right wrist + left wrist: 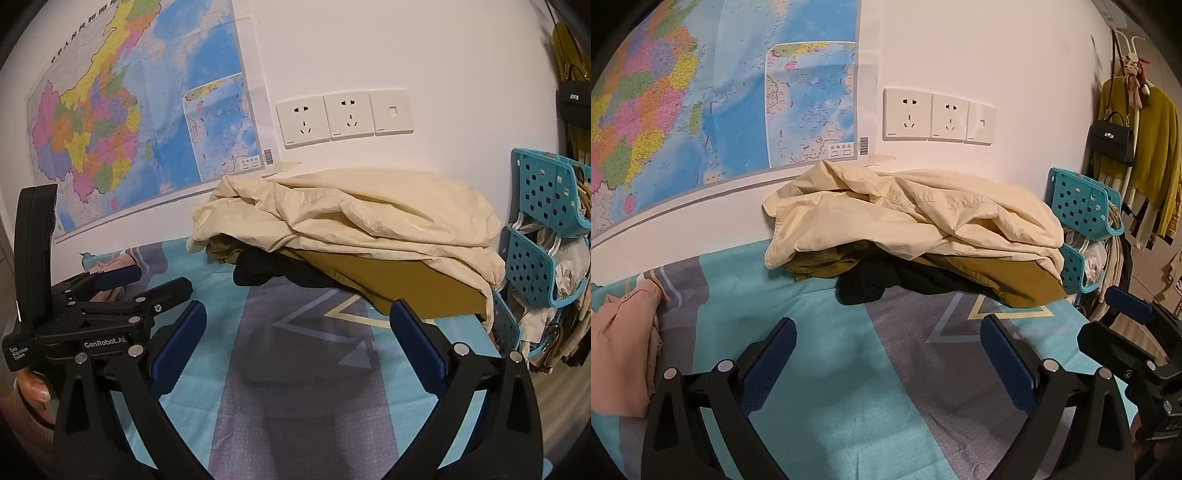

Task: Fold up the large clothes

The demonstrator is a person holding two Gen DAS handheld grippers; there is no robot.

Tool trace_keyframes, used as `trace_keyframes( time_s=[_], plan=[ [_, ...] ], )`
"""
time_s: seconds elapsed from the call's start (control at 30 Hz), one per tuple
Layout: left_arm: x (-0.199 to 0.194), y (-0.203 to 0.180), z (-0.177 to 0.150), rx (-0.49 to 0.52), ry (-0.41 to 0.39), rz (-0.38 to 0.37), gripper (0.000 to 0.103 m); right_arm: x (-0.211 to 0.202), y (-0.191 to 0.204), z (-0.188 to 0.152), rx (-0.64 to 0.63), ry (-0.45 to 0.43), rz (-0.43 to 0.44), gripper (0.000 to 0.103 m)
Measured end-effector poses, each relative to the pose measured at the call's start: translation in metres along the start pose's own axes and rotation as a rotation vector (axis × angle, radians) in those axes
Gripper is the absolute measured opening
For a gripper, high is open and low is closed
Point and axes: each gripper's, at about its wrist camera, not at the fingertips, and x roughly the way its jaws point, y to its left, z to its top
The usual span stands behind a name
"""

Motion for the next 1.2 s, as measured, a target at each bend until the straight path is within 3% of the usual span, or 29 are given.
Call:
trace_keyframes(
  time_s=[1.2],
  plan=[
    [0.0013, -0.0005, 0.0013, -0.001, -0.005, 0.005, 0.096, 0.0018, -0.0044, -0.0009, 0.006, 0.005, 0.000, 0.098]
  ],
)
